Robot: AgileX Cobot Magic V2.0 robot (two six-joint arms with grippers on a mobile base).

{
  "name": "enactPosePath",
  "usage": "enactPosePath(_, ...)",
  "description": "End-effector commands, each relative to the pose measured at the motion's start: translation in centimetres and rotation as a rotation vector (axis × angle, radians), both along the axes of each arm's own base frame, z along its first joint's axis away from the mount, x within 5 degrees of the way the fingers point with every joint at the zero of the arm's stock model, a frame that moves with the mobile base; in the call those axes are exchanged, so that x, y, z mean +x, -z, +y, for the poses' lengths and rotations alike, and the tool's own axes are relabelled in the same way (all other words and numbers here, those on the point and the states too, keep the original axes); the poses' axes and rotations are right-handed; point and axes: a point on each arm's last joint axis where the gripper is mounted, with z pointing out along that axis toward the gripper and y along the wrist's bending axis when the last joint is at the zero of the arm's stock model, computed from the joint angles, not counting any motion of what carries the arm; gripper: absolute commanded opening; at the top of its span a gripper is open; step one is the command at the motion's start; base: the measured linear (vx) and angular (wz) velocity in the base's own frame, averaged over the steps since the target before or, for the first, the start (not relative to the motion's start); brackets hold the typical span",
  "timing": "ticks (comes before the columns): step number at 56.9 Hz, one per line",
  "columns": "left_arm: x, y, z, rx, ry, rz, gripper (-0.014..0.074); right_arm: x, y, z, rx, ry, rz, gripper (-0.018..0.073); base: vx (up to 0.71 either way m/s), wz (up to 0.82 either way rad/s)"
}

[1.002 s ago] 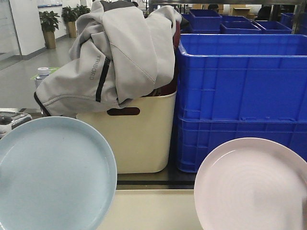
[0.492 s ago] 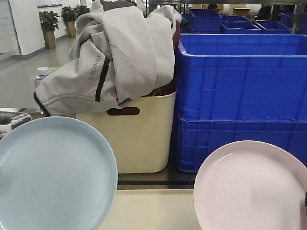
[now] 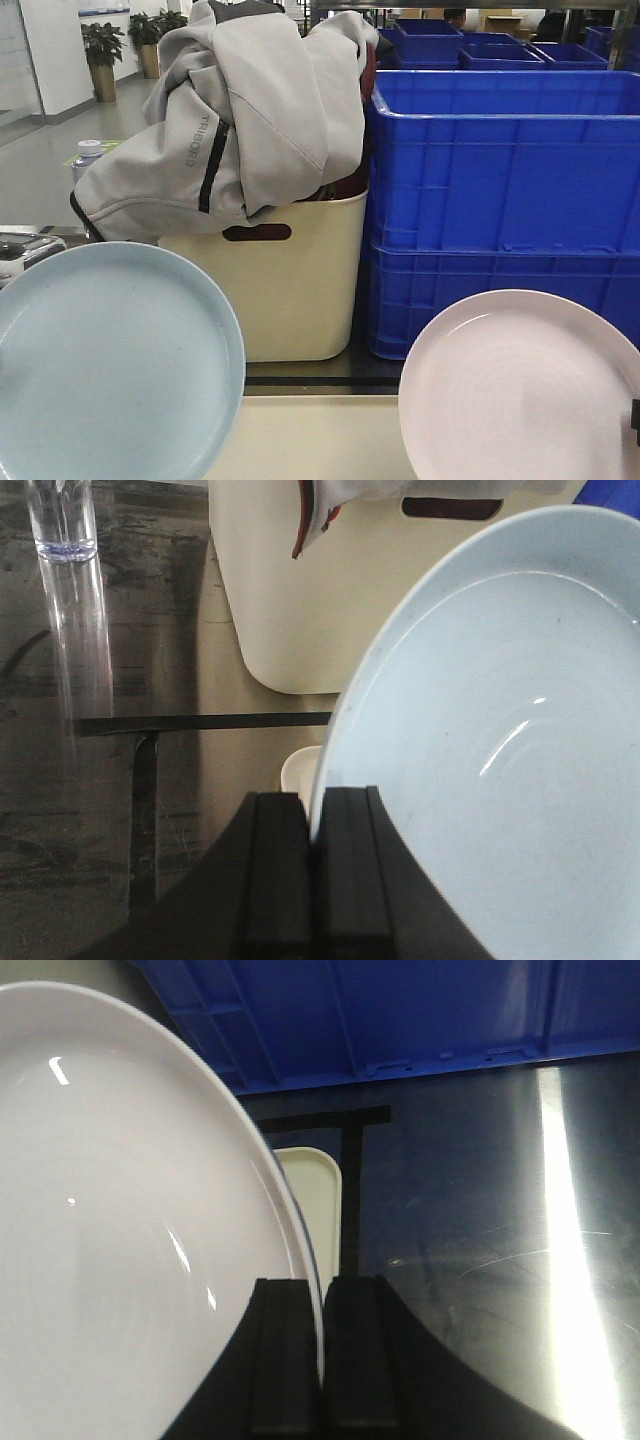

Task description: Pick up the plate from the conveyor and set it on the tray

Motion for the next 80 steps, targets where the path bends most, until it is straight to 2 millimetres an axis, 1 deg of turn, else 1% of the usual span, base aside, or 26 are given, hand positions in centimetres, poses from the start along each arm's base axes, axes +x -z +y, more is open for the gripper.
enactPosePath(1, -0.1, -1.8, 0.0, -0.053, -0.016, -0.116, -0.0006, 0.4, -1.7, 0.1, 0.051, 0.017, -0.104, -0.0009, 0.0, 0.0)
enactPosePath(7, -0.1, -1.8, 0.0, -0.058, -0.014, -0.106, -0.0006, 1.4, -0.8, 0.6, 0.053, -0.047, -0.04, -0.0009, 0.0, 0.0)
enactPosePath(12, -0.1, -1.7, -0.2, -0.08, -0.008, -0.095, -0.0006, 2.7, 0.1, 1.6, 0.085, -0.118, 0.011, -0.0009, 0.0, 0.0)
enactPosePath(14, -0.1, -1.7, -0.2, -0.085, -0.006, -0.092, -0.0006, 3.3, 0.5, 2.1, 0.105, -0.146, 0.031, -0.0009, 0.0, 0.0)
enactPosePath(21, -0.2, -1.7, -0.3, -0.104, -0.001, -0.082, -0.0006, 5.7, 1.3, 5.1, 0.121, -0.266, 0.112, -0.0009, 0.0, 0.0)
enactPosePath(26, -0.2, -1.7, -0.3, -0.104, -0.001, -0.081, -0.0006, 7.6, 2.0, 7.1, 0.125, -0.305, 0.16, -0.0009, 0.0, 0.0)
enactPosePath(32, -0.2, -1.7, -0.3, -0.104, -0.001, -0.081, -0.0006, 9.5, 3.2, 9.1, 0.103, -0.338, 0.225, -0.0009, 0.0, 0.0)
enactPosePath(36, -0.2, -1.7, -0.3, -0.104, -0.001, -0.081, -0.0006, 10.7, 4.5, 10.1, 0.081, -0.349, 0.273, -0.0009, 0.0, 0.0)
enactPosePath(43, -0.2, -1.7, -0.3, -0.103, 0.0, -0.079, -0.0006, 12.3, 6.3, 11.0, 0.068, -0.354, 0.333, 0.0001, 0.0, 0.0)
enactPosePath(48, -0.2, -1.6, -0.3, -0.103, 0.001, -0.076, -0.0006, 12.8, 7.1, 11.3, 0.086, -0.35, 0.363, 0.003, 0.0, 0.0)
enactPosePath(53, -0.2, -1.5, -0.3, -0.101, 0.004, -0.066, -0.0006, 13.0, 7.5, 11.4, 0.091, -0.356, 0.38, 0.009, 0.0, 0.0)
enactPosePath(57, -0.3, -1.5, -0.4, -0.099, 0.005, -0.061, -0.0006, 13.0, 7.6, 11.5, 0.089, -0.36, 0.379, 0.0162, 0.0, 0.0)
enactPosePath(58, -0.3, -1.5, -0.4, -0.099, 0.005, -0.061, -0.0006, 13.0, 7.6, 11.5, 0.089, -0.36, 0.379, 0.0196, 0.0, 0.0)
enactPosePath(59, -0.3, -1.5, -0.4, -0.099, 0.005, -0.061, -0.0006, 13.0, 7.6, 11.5, 0.089, -0.36, 0.379, 0.0204, 0.0, 0.0)
enactPosePath(64, -0.2, -1.5, -0.4, -0.1, 0.005, -0.062, -0.0006, 13.0, 7.5, 11.4, 0.089, -0.359, 0.377, 0.0323, 0.0, 0.0)
enactPosePath(66, -0.2, -1.5, -0.4, -0.1, 0.005, -0.063, -0.0006, 12.9, 7.5, 11.4, 0.089, -0.359, 0.376, 0.0356, 0.0, 0.0)
enactPosePath(67, -0.2, -1.5, -0.4, -0.1, 0.005, -0.063, -0.0006, 12.9, 7.4, 11.4, 0.09, -0.36, 0.374, 0.0388, 0.0, 0.0)
enactPosePath(70, -0.3, -1.5, -0.4, -0.1, 0.005, -0.062, -0.0006, 12.7, 7.1, 11.3, 0.087, -0.361, 0.363, 0.0435, 0.0, 0.0)
enactPosePath(73, -0.3, -1.5, -0.4, -0.105, 0.008, -0.055, -0.0006, 12.4, 6.4, 11.2, 0.078, -0.366, 0.338, 0.0461, 0.0, 0.0)
enactPosePath(76, -0.3, -1.4, -0.5, -0.118, 0.014, -0.043, -0.0006, 12.0, 5.6, 10.9, 0.056, -0.372, 0.303, 0.0462, 0.0, 0.0)
enactPosePath(80, -0.2, -1.2, -0.7, -0.136, 0.026, -0.015, -0.0005, 11.0, 4.0, 10.2, 0.008, -0.377, 0.243, 0.0418, 0.0, 0.0)
